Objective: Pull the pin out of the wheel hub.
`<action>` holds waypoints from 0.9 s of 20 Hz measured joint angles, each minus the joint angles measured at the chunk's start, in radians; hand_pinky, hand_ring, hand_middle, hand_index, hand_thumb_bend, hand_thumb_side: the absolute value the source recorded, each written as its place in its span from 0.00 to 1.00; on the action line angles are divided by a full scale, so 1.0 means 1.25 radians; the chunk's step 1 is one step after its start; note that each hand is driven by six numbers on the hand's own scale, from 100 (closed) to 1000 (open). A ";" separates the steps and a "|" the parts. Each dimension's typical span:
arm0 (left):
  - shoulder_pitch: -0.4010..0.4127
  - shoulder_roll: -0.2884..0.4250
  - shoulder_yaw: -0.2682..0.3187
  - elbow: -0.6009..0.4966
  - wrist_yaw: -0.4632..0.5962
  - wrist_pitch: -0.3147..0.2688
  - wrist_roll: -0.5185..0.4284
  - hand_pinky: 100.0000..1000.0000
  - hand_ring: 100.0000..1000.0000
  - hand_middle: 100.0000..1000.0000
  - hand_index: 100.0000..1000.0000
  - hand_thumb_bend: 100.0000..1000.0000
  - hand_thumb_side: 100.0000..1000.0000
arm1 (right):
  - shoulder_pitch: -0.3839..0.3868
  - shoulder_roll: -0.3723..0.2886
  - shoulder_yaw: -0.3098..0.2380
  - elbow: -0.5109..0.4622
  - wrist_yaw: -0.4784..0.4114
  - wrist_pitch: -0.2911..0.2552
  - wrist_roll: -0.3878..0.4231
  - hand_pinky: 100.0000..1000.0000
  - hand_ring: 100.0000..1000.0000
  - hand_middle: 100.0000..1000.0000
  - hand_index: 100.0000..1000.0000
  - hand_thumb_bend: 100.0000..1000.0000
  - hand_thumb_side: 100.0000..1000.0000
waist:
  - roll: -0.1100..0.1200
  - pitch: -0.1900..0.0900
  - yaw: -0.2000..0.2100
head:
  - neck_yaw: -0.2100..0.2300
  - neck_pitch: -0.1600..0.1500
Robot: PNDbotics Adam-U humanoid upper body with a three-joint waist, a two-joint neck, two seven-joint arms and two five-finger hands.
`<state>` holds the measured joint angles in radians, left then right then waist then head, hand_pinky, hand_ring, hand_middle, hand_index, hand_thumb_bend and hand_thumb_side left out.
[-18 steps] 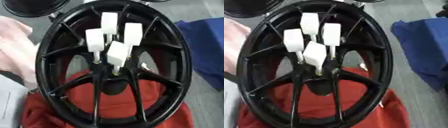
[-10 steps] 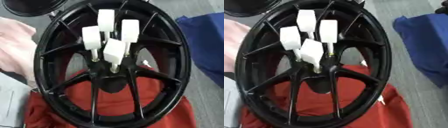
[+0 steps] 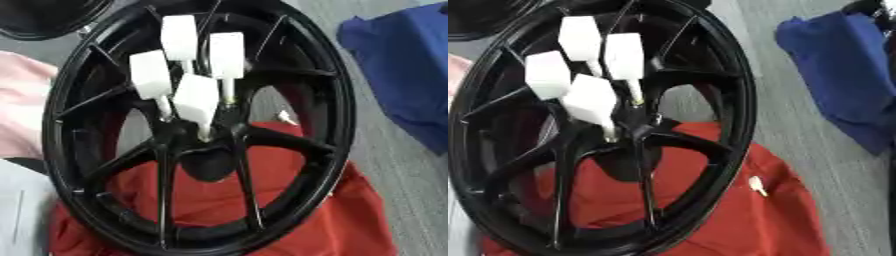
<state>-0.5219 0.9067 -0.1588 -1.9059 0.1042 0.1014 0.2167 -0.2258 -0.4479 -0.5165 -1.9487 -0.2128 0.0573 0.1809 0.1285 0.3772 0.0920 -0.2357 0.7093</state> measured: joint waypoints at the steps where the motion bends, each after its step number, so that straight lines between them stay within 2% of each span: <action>1: -0.023 0.023 -0.024 0.003 -0.015 0.014 -0.014 0.82 0.77 0.74 0.86 0.44 0.61 | 0.003 -0.001 0.000 -0.001 0.002 -0.002 0.002 0.84 0.57 0.54 0.72 0.00 0.49 | 0.000 0.000 -0.002 | 0.000 -0.003; 6: -0.132 0.140 -0.141 0.004 -0.084 0.086 -0.086 0.84 0.80 0.76 0.86 0.46 0.65 | 0.011 -0.005 0.006 -0.001 0.016 -0.015 0.014 0.84 0.57 0.54 0.72 0.00 0.49 | 0.002 0.000 -0.009 | 0.010 -0.016; 10: -0.191 0.210 -0.225 -0.019 -0.089 0.140 -0.140 0.85 0.82 0.76 0.86 0.48 0.64 | 0.013 -0.005 0.010 -0.001 0.024 -0.024 0.023 0.85 0.57 0.54 0.72 0.00 0.49 | 0.003 0.000 -0.011 | 0.027 -0.021; 15: -0.297 0.189 -0.301 -0.020 -0.058 0.208 -0.216 0.83 0.80 0.75 0.88 0.47 0.65 | 0.018 -0.009 0.014 0.004 0.028 -0.028 0.028 0.85 0.57 0.54 0.72 0.00 0.49 | 0.007 0.000 -0.007 | 0.033 -0.021; 16: -0.336 0.170 -0.307 -0.012 -0.054 0.230 -0.267 0.82 0.79 0.74 0.88 0.46 0.65 | 0.020 -0.011 0.014 0.004 0.028 -0.028 0.028 0.85 0.57 0.54 0.72 0.00 0.49 | 0.007 -0.002 -0.003 | 0.032 -0.021; 18: -0.420 0.125 -0.297 0.014 -0.074 0.265 -0.437 0.82 0.78 0.74 0.89 0.49 0.65 | 0.024 -0.011 0.014 0.004 0.029 -0.028 0.028 0.85 0.57 0.54 0.72 0.00 0.49 | 0.007 -0.007 0.007 | 0.030 -0.020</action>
<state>-1.0469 1.0628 -0.5298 -1.8886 0.0115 0.4329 -0.3298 -0.1956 -0.4621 -0.4990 -1.9431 -0.1771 0.0223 0.2162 0.1374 0.3687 0.1005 -0.1980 0.6838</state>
